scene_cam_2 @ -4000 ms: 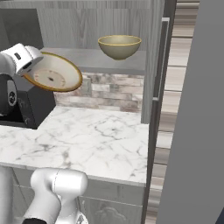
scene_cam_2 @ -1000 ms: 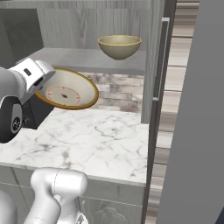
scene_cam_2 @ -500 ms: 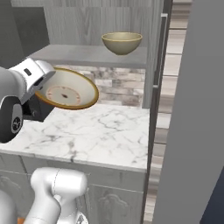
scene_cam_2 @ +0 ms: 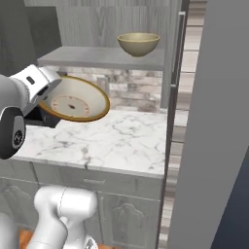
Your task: Move the bowls from the cabinet to the plates on the dining table.
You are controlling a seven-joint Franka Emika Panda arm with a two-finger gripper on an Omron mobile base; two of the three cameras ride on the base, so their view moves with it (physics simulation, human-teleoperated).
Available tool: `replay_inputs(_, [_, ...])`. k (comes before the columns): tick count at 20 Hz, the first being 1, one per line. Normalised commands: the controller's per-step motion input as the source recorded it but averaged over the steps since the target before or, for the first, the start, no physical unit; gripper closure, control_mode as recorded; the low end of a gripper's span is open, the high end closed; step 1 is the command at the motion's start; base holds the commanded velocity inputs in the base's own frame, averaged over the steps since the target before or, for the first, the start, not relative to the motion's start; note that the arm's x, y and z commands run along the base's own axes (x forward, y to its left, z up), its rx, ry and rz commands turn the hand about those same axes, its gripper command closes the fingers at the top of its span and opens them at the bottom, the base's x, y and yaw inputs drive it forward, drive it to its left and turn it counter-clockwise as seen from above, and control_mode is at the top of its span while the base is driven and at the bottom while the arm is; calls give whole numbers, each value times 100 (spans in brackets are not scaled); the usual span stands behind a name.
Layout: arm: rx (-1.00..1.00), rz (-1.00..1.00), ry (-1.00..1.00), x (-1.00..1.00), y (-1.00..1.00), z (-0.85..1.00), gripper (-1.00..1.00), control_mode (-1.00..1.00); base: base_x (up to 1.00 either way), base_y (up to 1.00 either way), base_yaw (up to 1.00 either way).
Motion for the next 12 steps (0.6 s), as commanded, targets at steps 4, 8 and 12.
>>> replay_inputs(4, [0, 0, 0, 0, 0, 0, 100, 100, -29, 6, 10])
replay_inputs(8, [0, 0, 0, 0, 0, 0, 100, 100, -26, 13, 15])
replay_inputs(12, [0, 0, 0, 0, 0, 0, 100, 100, -30, 14, 18])
